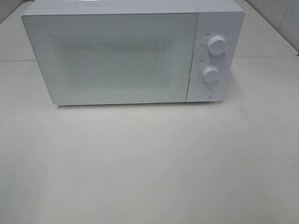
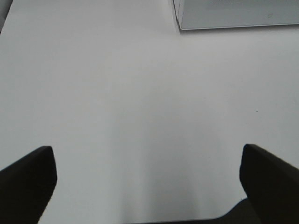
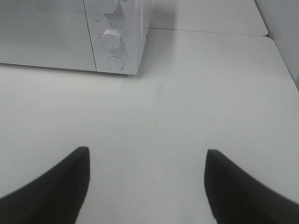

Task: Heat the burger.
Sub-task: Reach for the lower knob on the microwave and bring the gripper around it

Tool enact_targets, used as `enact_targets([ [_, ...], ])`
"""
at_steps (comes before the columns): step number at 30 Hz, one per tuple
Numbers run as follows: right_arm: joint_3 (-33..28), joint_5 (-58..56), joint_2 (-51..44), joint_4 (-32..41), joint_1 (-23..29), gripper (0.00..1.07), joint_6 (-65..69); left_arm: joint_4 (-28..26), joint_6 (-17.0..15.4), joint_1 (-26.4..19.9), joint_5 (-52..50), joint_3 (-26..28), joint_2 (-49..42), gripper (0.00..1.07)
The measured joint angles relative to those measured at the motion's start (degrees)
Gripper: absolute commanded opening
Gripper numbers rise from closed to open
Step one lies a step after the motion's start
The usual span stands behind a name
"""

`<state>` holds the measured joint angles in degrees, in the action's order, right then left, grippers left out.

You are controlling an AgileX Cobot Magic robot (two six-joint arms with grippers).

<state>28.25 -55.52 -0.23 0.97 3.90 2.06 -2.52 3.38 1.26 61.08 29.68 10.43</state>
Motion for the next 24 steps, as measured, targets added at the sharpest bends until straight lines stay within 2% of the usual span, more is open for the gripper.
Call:
enact_targets([
  [9, 0.0, 0.0, 0.0, 0.0, 0.0, 0.66, 0.0, 0.0, 0.0, 0.0, 0.0, 0.0, -10.43, 1.01],
  [24, 0.0, 0.0, 0.0, 0.0, 0.0, 0.66, 0.0, 0.0, 0.23, 0.0, 0.0, 0.0, -10.77, 1.01],
])
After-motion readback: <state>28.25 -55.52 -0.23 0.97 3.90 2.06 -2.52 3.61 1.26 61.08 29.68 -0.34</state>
